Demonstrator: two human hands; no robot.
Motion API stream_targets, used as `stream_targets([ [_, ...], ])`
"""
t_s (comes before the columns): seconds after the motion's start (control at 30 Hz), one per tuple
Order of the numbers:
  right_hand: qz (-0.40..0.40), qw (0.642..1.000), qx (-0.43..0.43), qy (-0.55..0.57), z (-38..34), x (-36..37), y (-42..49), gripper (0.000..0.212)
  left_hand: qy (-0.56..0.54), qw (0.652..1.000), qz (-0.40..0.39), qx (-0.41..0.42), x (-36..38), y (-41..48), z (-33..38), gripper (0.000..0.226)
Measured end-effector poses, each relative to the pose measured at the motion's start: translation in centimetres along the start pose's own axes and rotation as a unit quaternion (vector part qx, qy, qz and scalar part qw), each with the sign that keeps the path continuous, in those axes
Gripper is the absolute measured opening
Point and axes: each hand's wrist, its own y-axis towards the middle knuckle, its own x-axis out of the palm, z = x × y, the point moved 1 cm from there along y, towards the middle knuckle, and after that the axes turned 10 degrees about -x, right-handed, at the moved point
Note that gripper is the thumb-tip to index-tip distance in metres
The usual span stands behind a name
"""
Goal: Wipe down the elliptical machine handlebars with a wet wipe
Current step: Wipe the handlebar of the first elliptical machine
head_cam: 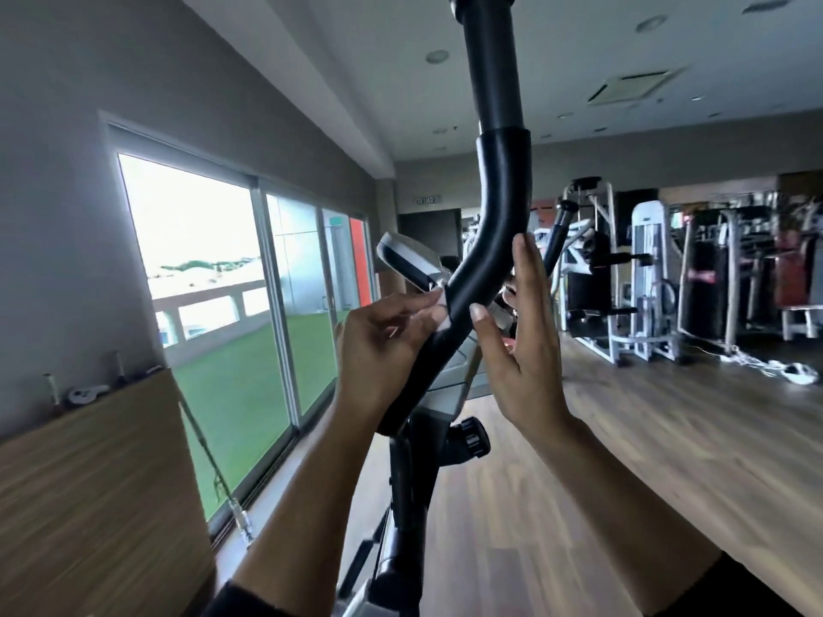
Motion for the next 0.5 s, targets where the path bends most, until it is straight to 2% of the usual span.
stream_targets([
  [0.13,-0.007,1.0,0.01,-0.023,-0.8,0.3,-1.1,0.063,-0.027,0.999,-0.031,-0.033,-2.5,-1.4,-2.4,0.017],
  [0.23,-0.006,0.999,0.016,-0.035,-1.1,0.4,-1.4,0.063,-0.023,0.999,-0.041,-0.016,-2.0,-0.8,-1.5,0.021],
  [0.33,-0.004,0.999,0.025,-0.033,-1.4,0.4,-1.4,0.063,-0.023,0.999,-0.039,0.004,-0.9,0.0,-0.4,0.023],
  [0.5,-0.008,0.999,0.026,-0.026,-1.1,0.2,-1.5,0.059,-0.031,0.999,-0.003,-0.009,-2.5,-2.1,-3.4,0.02],
])
